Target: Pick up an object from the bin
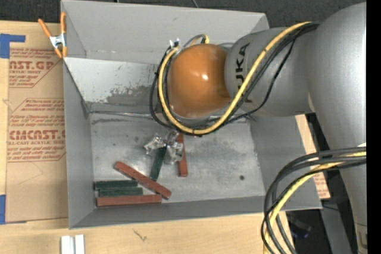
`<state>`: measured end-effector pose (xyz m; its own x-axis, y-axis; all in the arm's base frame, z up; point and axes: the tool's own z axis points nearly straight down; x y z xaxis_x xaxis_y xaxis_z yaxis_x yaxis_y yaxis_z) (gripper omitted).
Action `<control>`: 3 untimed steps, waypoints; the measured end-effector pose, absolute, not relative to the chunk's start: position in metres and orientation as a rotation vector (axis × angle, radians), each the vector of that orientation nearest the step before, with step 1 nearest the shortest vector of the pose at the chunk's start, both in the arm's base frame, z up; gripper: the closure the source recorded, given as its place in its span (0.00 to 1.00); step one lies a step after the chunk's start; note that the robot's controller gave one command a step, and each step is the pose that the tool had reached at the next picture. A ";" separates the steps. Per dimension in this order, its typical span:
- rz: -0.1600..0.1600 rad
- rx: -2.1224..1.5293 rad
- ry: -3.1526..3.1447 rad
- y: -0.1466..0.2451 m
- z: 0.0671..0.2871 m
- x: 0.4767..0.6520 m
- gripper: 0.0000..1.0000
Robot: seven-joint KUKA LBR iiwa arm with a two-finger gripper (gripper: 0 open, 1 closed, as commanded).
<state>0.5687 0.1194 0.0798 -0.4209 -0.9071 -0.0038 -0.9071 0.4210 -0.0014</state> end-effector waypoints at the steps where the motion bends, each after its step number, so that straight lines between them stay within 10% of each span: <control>1: 0.002 -1.688 2.645 0.119 0.080 0.569 1.00; 2: 0.002 -1.688 2.649 0.126 0.115 0.568 1.00; 3: 0.003 -1.718 2.626 0.133 0.216 0.566 1.00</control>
Offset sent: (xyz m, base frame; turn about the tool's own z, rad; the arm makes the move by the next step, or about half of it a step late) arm -0.0006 0.0088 0.0471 -0.0008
